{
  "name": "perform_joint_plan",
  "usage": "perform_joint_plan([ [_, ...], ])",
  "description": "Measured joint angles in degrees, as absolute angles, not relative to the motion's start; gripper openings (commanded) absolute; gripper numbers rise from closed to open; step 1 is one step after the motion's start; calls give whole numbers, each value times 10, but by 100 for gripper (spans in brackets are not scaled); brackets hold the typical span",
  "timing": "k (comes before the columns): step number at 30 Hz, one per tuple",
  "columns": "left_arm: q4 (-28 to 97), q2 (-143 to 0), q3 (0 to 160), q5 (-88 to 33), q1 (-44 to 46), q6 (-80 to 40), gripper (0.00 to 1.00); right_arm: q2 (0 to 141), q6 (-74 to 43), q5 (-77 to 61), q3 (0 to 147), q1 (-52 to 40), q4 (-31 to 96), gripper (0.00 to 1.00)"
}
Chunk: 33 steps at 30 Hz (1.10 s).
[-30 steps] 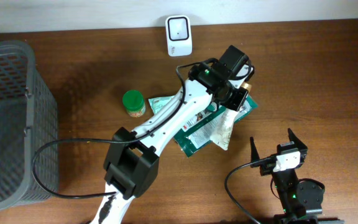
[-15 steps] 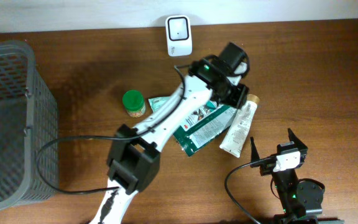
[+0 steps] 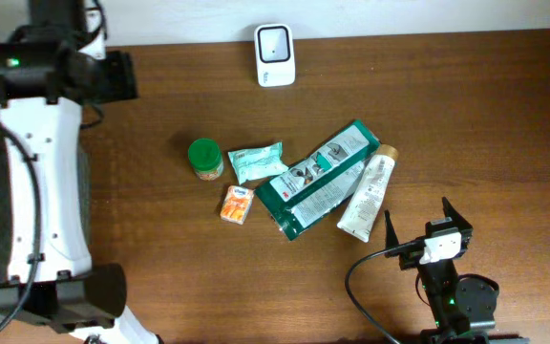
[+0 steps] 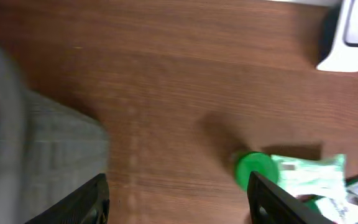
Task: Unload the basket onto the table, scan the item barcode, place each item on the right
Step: 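Carry the tube over the table and release it near the gloves pack, then reach the right gripper to the white tube and grasp it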
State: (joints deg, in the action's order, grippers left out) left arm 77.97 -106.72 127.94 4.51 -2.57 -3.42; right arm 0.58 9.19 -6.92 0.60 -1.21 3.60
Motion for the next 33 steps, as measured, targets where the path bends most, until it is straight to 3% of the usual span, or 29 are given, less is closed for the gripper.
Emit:
perform_joint_plan([
  [5,762,-1067,1279,-16,-74,86,75,6,92,-69,6,-12,36,98],
  [6,762,-1067,1279,-30,-80,101,81,6,92,-69,6,-12,36,98],
  [7,762,-1067,1279,-44,-85,114,99,6,92,-69,6,-12,36,98],
  [15,768,-1067,1279,-67,-88,137,99,6,90,-69,6,-12,36,98],
  [18,768,-1067,1279,-67,-88,138,99,10,32,-69,7,-12,37,98],
  [22,768,-1067,1279,-69,-88,138,99,30,-29,-70,126,-12,138,98],
  [29,770,-1067,1279,-71,-88,139,99,269,-59,-93,432,-12,396,98],
  [33,770,-1067,1279,-71,-88,140,99,418,-62,-136,506,-12,457,98],
])
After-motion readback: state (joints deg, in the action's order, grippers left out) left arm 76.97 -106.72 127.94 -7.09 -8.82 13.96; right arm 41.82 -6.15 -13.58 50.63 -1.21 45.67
